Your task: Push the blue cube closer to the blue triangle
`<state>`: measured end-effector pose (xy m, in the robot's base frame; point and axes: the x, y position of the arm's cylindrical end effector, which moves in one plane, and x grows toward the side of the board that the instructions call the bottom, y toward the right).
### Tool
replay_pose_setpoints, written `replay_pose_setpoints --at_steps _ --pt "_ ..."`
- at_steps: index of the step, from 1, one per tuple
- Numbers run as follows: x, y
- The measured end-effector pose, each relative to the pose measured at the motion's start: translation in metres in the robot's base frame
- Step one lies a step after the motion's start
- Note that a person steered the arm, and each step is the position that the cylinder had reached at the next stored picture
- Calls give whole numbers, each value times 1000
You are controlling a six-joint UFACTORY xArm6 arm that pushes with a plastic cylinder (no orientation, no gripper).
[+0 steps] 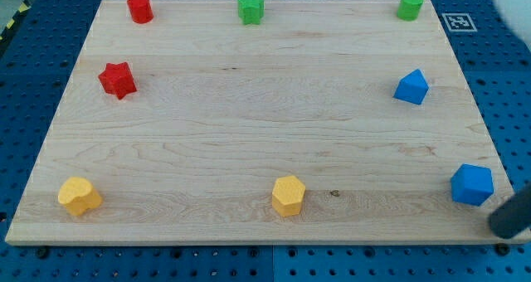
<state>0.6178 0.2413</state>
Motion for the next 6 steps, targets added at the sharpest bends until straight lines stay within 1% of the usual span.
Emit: replay_pose_setpoints --at_steps 1,2,6 --pt "0 -5" --pt "-13 4" --pt "-94 4"
